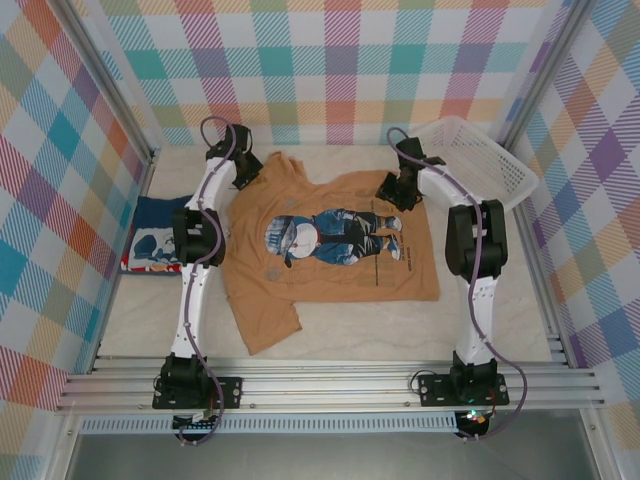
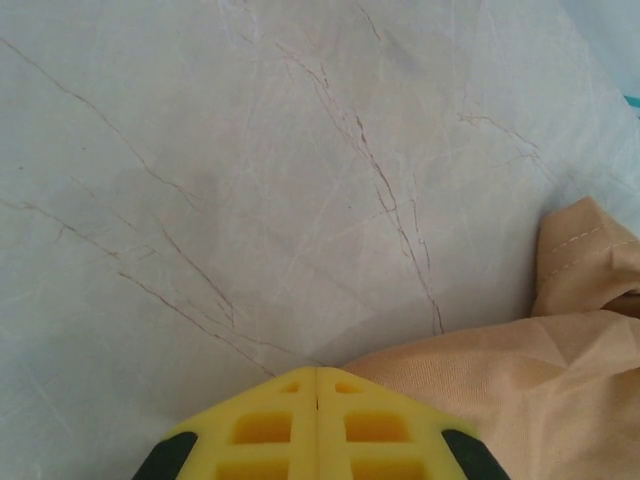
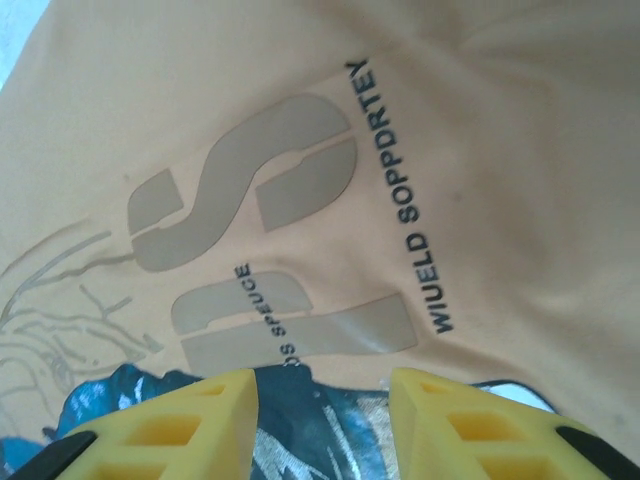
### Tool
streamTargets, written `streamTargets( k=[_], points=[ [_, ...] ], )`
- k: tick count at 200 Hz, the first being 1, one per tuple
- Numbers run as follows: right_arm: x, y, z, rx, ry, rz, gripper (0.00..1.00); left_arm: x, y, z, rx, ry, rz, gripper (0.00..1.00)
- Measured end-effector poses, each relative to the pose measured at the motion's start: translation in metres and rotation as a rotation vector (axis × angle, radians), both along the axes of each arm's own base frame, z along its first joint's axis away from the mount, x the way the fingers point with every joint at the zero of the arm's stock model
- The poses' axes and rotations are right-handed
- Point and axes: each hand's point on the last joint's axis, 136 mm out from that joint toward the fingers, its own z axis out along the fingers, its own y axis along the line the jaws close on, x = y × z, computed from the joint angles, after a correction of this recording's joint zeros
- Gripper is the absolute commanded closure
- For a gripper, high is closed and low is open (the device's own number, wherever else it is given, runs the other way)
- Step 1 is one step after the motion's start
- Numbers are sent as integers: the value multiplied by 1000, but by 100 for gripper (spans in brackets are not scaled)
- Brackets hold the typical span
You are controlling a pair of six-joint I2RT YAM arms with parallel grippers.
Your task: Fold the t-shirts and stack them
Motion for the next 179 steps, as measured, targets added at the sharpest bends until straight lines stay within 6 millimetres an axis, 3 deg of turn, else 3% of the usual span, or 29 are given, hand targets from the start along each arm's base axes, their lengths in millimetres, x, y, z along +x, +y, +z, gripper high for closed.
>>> streamTargets(
  k=[28,87,143,156,179],
  points=[
    [14,-7,-6,-50,-4,-23,59,0,12,-1,15,2,32,100],
    [22,-8,-29,-89,32,-6,59,-3,65,-4,43,24,125,100],
    [21,-3,-28,-84,31,11,59,-1,72,-2,28,15,155,100],
    [21,-2,-28,-82,31,12,60,0,70,-1,13,10,152,81],
    [21,-2,-29,-81,29,13,60,3,64,5,-15,-6,136,58]
  ],
)
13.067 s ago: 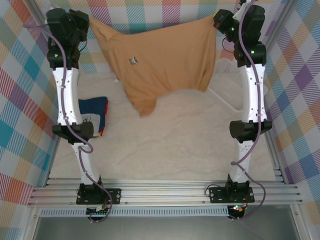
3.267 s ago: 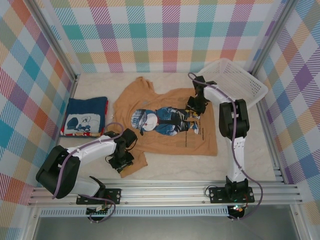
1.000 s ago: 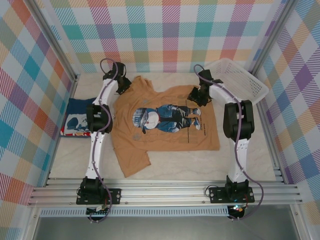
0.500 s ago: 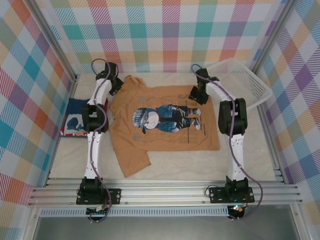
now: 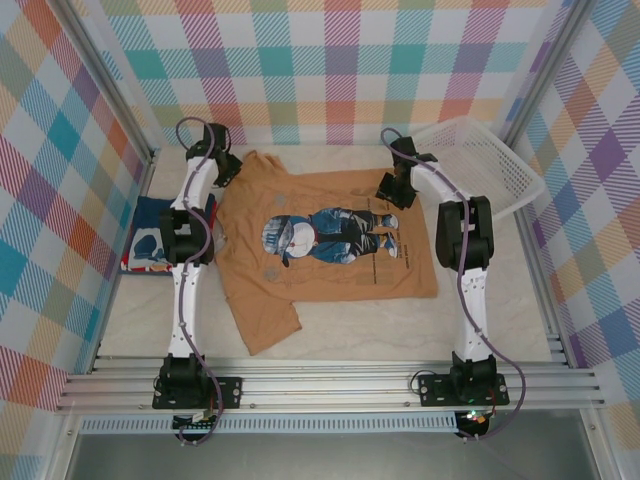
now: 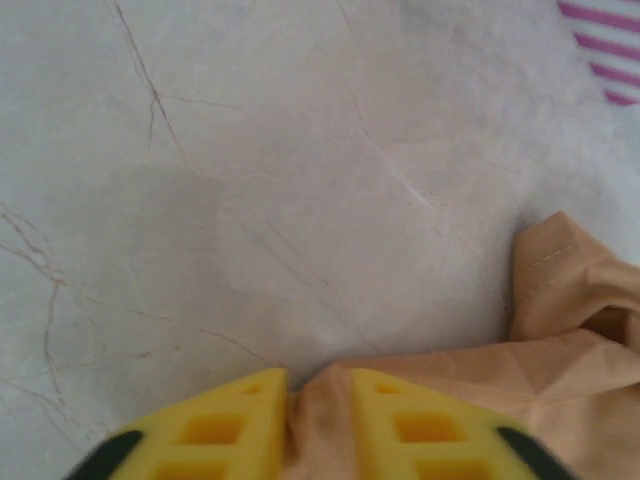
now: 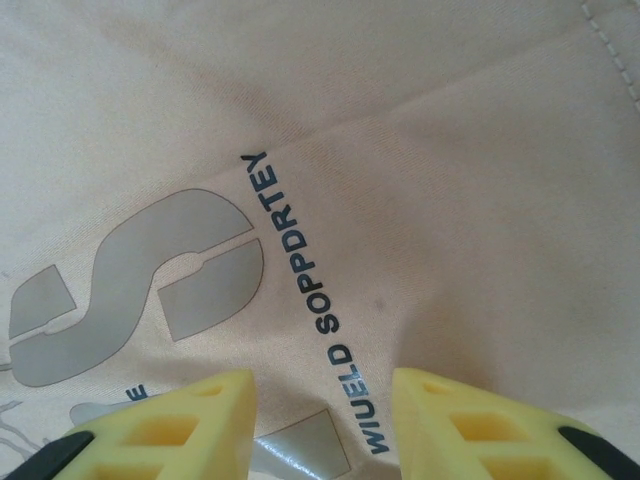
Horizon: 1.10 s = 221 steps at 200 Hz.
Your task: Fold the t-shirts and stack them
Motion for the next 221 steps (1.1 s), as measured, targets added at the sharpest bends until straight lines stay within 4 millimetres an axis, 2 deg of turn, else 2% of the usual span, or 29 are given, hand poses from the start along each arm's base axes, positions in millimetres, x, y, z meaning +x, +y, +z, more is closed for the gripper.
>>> streamTargets(
  k=[9,30,42,55,69,76,78,79,83,95,104,114,123,126,134,145,147,149,155,167,177,189,199,221],
  points=[
    [-1,0,-2,1,-6,1,60,1,-2,5,1,-9,-7,51],
    [-13,-3,-2,-3,-5,8,60,-5,-6,25,28,-10,-12,48],
    [-20,-3,7,-1,-18,13,60,-13,-6,42,46,-7,-4,48],
    [-29,-3,25,5,-45,15,60,-32,-8,64,57,10,6,49],
    [-40,-4,49,17,-88,16,60,-63,-11,91,60,26,15,51],
    [-48,-5,60,26,-107,11,60,-85,-13,105,63,32,18,53],
    [-51,-6,59,24,-102,10,60,-90,-13,104,61,43,19,53],
    [-52,-6,66,27,-114,9,60,-93,-14,109,60,36,20,54],
    [-58,-7,72,33,-122,4,59,-104,-15,115,61,35,19,55],
    [-76,-11,89,48,-138,-10,59,-151,-23,135,49,43,11,59],
    [-90,-13,95,53,-130,-21,59,-182,-32,141,43,56,-12,61],
    [-108,-18,99,56,-106,-41,59,-219,-50,145,29,77,-68,62],
    [-126,-22,96,56,-66,-55,59,-248,-67,141,23,106,-123,63],
    [-133,-23,94,57,-49,-60,59,-263,-78,137,15,126,-157,63],
    [-151,-26,87,54,5,-74,59,-290,-96,126,3,165,-217,63],
    [-177,-30,75,54,85,-92,59,-344,-119,99,-2,265,-316,63],
    [-186,-31,70,52,115,-97,59,-356,-124,93,-8,288,-338,63],
    [-188,-32,69,53,122,-99,59,-360,-126,91,-11,295,-343,63],
    [-207,-34,61,55,176,-110,59,-391,-135,75,-20,352,-386,63],
    [-237,-37,49,55,264,-123,59,-447,-134,52,-34,453,-425,62],
    [-264,-41,42,52,332,-136,59,-485,-129,40,-52,495,-431,61],
    [-283,-44,42,51,369,-145,59,-520,-122,34,-79,504,-439,57],
    [-291,-46,44,53,377,-152,59,-538,-119,30,-108,488,-440,55],
    [-299,-46,48,95,359,-155,59,-559,-110,12,-156,466,-407,53]
  ],
)
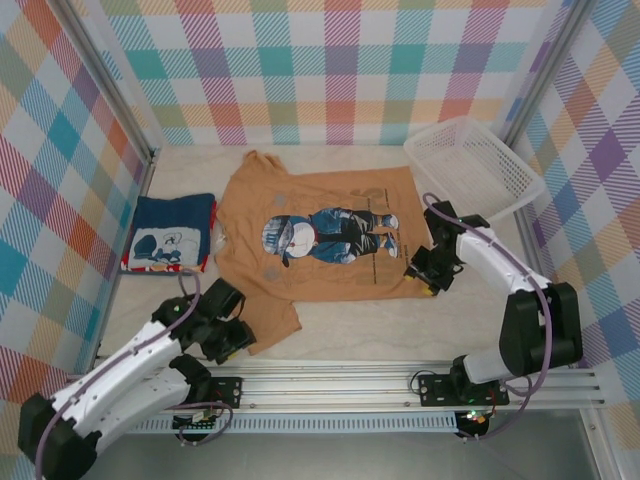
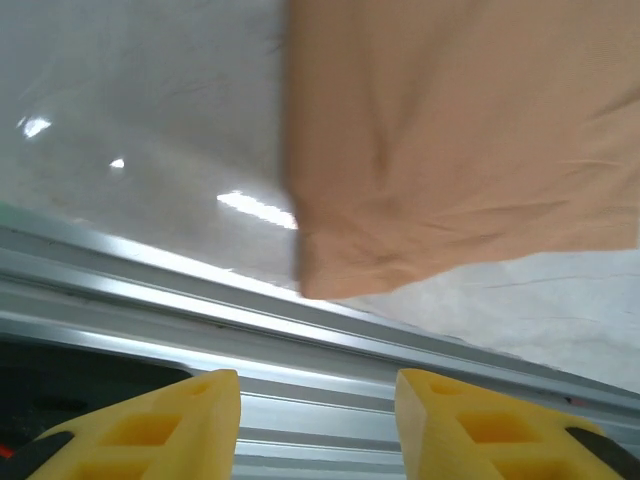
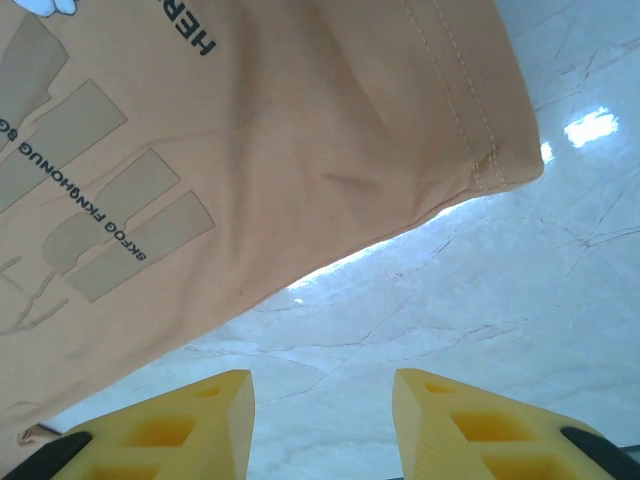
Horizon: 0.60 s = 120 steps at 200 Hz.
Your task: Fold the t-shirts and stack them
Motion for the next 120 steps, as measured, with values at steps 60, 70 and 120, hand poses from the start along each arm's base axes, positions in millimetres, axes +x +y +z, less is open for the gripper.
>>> streamTargets(
  k=[60,70,120],
  points=[
    [-1,-3,-16,81,-15,-31,60,10,-7,-36,11,28,62,60],
    [0,-4,-15,87,-25,-33,61,14,-11,-38,0,15,71,62],
    [-8,-11,-18,78,-39,-37,60,24,-16,-41,-19,-25,86,76]
  ],
)
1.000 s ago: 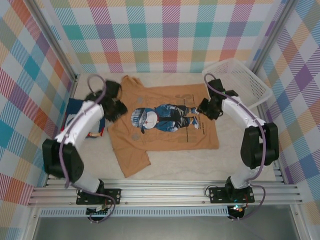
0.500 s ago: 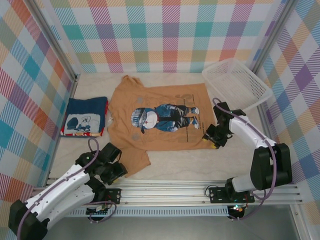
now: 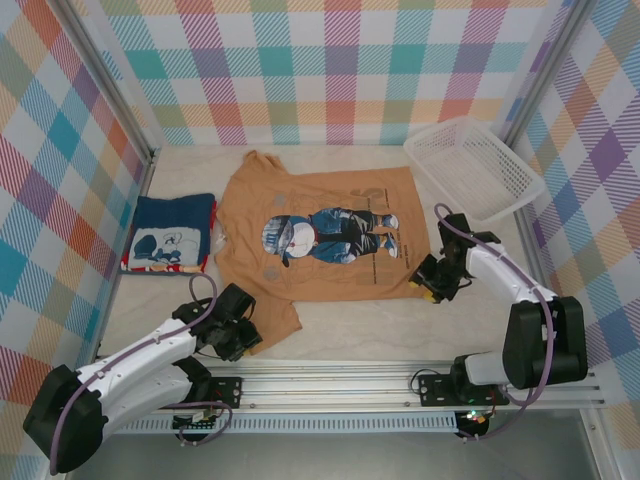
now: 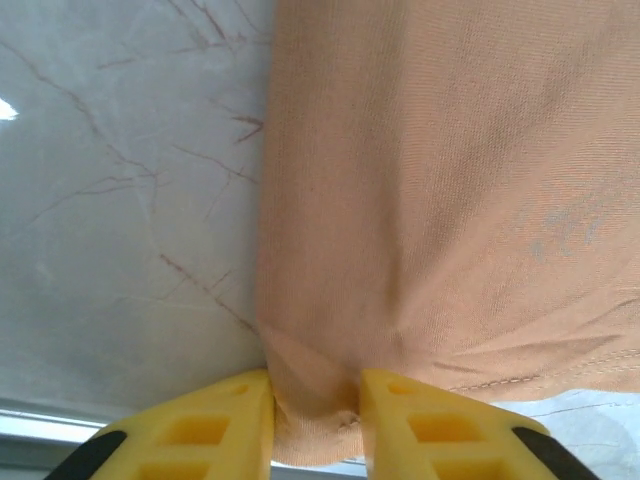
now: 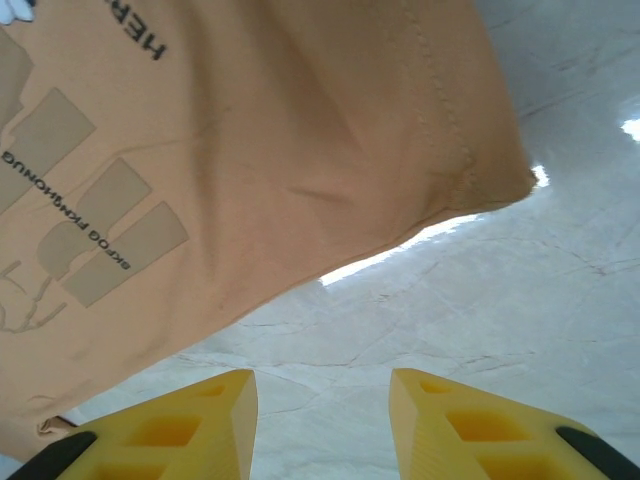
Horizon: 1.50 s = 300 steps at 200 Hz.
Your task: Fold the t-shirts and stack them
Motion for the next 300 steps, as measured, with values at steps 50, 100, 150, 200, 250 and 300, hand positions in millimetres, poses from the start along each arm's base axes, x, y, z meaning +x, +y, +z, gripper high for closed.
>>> streamTargets(
  k=[50,100,150,200,250,300],
  points=[
    [-7,-18,-5,-87,26,-21,60,-5,5,-2,35,20,-10,99],
    [-7,-32,-11,-134,50,-49,59,16,-6,39,16,-56,-36,100],
    [11,-46,-23,-140,66,-83,60,10,-3,68,4,-86,-79,100],
    [16,-47,-32,-141,70,-88,64,0,5,66,24,-59,-83,100],
    [11,-48,-41,-142,106,-97,65,-2,6,64,36,-41,-84,100],
    [8,-46,-51,-134,136,-116,77,-8,9,64,32,-34,-86,100]
  ],
)
